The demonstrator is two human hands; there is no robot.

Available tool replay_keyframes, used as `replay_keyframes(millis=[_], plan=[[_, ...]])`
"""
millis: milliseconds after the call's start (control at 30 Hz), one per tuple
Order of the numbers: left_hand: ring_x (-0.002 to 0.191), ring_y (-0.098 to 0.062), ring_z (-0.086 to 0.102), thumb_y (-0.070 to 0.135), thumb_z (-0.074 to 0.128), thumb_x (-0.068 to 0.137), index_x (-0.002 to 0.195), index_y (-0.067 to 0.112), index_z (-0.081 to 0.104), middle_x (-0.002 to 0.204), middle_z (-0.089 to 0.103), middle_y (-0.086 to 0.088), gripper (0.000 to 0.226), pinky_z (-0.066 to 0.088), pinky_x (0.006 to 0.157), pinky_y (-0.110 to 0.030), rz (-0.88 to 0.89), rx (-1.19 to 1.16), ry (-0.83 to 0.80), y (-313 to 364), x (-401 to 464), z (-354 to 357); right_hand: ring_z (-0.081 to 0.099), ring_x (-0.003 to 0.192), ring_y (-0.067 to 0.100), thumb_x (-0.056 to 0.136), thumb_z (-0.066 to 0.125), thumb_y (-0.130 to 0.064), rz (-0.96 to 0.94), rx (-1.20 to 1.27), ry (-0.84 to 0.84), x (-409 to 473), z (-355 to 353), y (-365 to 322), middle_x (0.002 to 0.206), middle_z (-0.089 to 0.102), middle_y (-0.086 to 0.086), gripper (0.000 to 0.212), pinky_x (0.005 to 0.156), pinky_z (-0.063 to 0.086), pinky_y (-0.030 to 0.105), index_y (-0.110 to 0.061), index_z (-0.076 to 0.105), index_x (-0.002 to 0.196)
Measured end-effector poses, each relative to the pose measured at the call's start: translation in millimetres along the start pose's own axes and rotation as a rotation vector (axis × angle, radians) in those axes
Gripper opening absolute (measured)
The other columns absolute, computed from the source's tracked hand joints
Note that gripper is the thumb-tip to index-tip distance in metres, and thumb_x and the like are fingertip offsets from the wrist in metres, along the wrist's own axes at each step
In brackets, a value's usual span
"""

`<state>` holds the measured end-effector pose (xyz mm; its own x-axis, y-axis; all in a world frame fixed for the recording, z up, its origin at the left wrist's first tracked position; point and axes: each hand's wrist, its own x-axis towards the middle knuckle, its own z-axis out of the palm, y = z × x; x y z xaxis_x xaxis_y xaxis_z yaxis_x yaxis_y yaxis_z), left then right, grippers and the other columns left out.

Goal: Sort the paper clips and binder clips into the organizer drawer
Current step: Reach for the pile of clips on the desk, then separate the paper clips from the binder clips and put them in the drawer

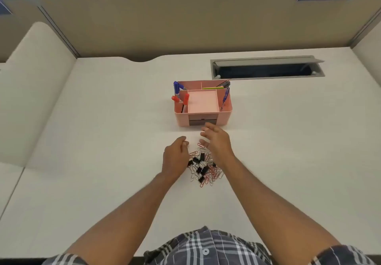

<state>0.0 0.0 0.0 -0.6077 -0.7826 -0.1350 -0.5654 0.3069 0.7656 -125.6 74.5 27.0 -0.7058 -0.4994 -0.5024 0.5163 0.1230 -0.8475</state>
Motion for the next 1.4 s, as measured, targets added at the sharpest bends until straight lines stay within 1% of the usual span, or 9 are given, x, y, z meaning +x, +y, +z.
replay_keyframes(millis=[267, 367, 467, 600, 700, 833, 1033, 1267, 1400], plan=[[0.100, -0.010, 0.065, 0.018, 0.044, 0.097, 0.122, 0.016, 0.061, 0.105, 0.073, 0.003, 0.029, 0.046, 0.086, -0.024, -0.151, -0.140, 0.005, -1, 9, -3, 0.059, 0.081, 0.016, 0.091, 0.053, 0.002, 0.279, 0.589, -0.048, 11, 27, -6, 0.102, 0.063, 0.005, 0.029, 0.074, 0.050, 0.032, -0.012, 0.055, 0.116], [0.101, -0.013, 0.066, 0.018, 0.046, 0.096, 0.120, 0.016, 0.062, 0.106, 0.072, 0.001, 0.029, 0.051, 0.091, -0.032, -0.184, -0.207, 0.033, -1, 13, -1, 0.059, 0.078, 0.016, 0.090, 0.051, 0.002, 0.316, 0.707, -0.046, 12, 31, -5, 0.097, 0.064, 0.005, 0.026, 0.071, 0.048, 0.030, -0.013, 0.056, 0.110], [0.099, -0.015, 0.067, 0.020, 0.047, 0.095, 0.116, 0.019, 0.063, 0.105, 0.072, 0.001, 0.027, 0.053, 0.092, -0.038, -0.194, -0.266, 0.054, 4, 15, 1, 0.059, 0.073, 0.016, 0.089, 0.051, 0.002, 0.315, 0.691, -0.046, 9, 31, -3, 0.093, 0.064, 0.005, 0.031, 0.066, 0.048, 0.029, -0.014, 0.057, 0.114], [0.086, -0.003, 0.070, 0.035, 0.050, 0.092, 0.101, 0.030, 0.063, 0.096, 0.072, 0.008, 0.016, 0.055, 0.081, -0.029, -0.207, -0.471, 0.065, 15, 12, 4, 0.060, 0.074, 0.017, 0.089, 0.053, 0.001, 0.323, 0.644, -0.056, -5, 23, 8, 0.095, 0.062, 0.007, 0.036, 0.064, 0.051, 0.029, -0.015, 0.057, 0.121], [0.084, -0.006, 0.072, 0.049, 0.052, 0.087, 0.105, 0.028, 0.064, 0.095, 0.073, 0.007, 0.030, 0.058, 0.077, -0.028, -0.260, -0.639, 0.066, 24, 13, 6, 0.062, 0.074, 0.018, 0.088, 0.055, 0.001, 0.329, 0.646, -0.071, -18, 16, 17, 0.098, 0.063, 0.010, 0.041, 0.063, 0.053, 0.028, -0.016, 0.056, 0.125], [0.081, -0.009, 0.073, 0.049, 0.057, 0.086, 0.102, 0.031, 0.063, 0.090, 0.074, 0.006, 0.025, 0.058, 0.063, -0.022, -0.310, -0.673, 0.074, 29, 16, 8, 0.063, 0.070, 0.017, 0.087, 0.058, 0.001, 0.337, 0.632, -0.094, -28, 12, 19, 0.090, 0.067, 0.011, 0.045, 0.060, 0.052, 0.026, -0.015, 0.053, 0.129], [0.083, -0.018, 0.073, 0.044, 0.063, 0.084, 0.098, 0.021, 0.067, 0.085, 0.075, 0.001, 0.027, 0.061, 0.081, -0.040, -0.385, -0.705, 0.043, 22, 19, 12, 0.063, 0.067, 0.016, 0.085, 0.058, 0.001, 0.341, 0.598, -0.089, -29, 9, 15, 0.078, 0.069, 0.007, 0.044, 0.060, 0.050, 0.025, -0.013, 0.057, 0.128], [0.086, -0.017, 0.073, 0.039, 0.063, 0.087, 0.101, 0.016, 0.067, 0.093, 0.074, -0.004, 0.027, 0.060, 0.084, -0.038, -0.359, -0.697, 0.031, 23, 19, 12, 0.062, 0.060, 0.016, 0.084, 0.061, -0.001, 0.344, 0.582, -0.060, -28, 7, 11, 0.072, 0.069, 0.009, 0.028, 0.054, 0.051, 0.023, -0.005, 0.062, 0.111], [0.089, -0.014, 0.070, 0.036, 0.062, 0.091, 0.105, 0.018, 0.064, 0.097, 0.071, 0.000, 0.023, 0.058, 0.082, -0.033, -0.311, -0.542, 0.047, 16, 15, 6, 0.059, 0.057, 0.013, 0.086, 0.058, -0.001, 0.302, 0.314, 0.030, -23, -6, 3, 0.076, 0.064, 0.010, 0.013, 0.051, 0.050, 0.022, 0.000, 0.065, 0.097]])
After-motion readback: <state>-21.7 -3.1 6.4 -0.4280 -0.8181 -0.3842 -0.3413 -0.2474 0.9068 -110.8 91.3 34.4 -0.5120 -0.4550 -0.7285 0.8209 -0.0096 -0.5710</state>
